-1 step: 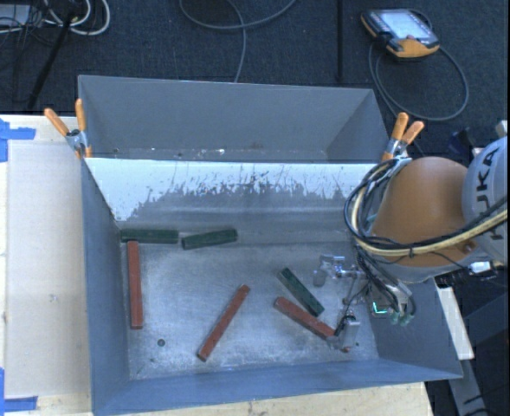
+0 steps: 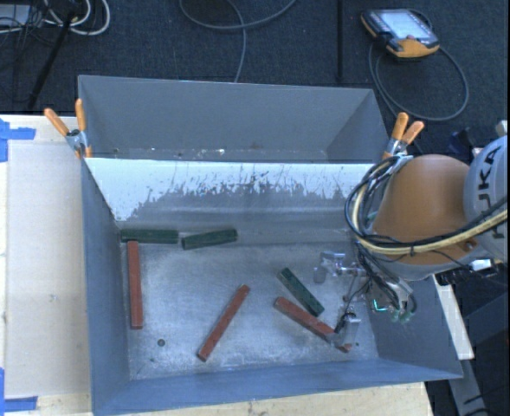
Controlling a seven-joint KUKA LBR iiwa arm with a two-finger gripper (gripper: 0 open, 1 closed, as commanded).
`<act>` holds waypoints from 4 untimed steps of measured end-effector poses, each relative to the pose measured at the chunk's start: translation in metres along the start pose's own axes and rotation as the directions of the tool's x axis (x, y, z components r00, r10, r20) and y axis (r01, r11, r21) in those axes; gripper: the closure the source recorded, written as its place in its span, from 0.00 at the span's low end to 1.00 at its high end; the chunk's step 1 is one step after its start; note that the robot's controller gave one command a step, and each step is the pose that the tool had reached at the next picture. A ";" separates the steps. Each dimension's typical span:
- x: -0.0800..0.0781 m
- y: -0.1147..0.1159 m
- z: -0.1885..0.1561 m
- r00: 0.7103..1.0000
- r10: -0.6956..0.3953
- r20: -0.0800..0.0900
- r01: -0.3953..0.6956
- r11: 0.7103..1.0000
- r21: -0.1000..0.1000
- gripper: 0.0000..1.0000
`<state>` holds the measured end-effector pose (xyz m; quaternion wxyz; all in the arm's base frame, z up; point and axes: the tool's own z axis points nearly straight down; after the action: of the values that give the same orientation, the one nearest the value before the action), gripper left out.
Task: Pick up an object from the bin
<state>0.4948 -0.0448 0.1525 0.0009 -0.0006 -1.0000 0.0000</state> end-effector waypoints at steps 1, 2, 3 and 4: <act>0.003 -0.023 0.038 0.997 0.072 0.005 -0.072 0.997 -0.001 0.00; -0.006 -0.006 0.068 0.993 0.119 -0.001 -0.119 0.993 0.001 0.00; 0.019 -0.029 0.078 0.974 0.225 0.007 -0.225 0.974 -0.001 1.00; 0.019 -0.028 0.079 0.975 0.223 0.005 -0.223 0.975 -0.001 0.00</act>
Offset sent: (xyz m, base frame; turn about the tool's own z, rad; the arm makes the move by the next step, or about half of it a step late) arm 0.0129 0.0101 -0.0769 0.1258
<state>0.4756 -0.0731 0.0736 -0.0017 -0.1130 -0.9936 0.0000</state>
